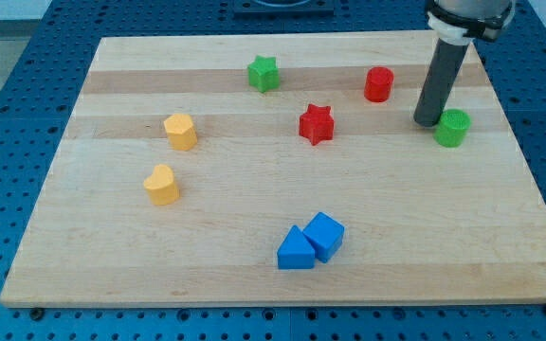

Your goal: Point your arm at the red star

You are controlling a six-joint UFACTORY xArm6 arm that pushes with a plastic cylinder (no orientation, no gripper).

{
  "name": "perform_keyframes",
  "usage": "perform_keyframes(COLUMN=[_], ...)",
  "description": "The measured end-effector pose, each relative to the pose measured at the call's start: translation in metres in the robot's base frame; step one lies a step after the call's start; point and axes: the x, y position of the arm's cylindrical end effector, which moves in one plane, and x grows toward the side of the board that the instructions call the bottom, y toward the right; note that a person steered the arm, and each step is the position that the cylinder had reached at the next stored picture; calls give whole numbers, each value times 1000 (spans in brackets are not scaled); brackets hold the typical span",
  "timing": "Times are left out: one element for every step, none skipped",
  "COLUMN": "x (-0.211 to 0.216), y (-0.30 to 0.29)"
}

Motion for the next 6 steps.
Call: perform_keyframes(x=[0, -9, -14, -18, -23, -30], y=[1, -15, -48, -83, -117, -154])
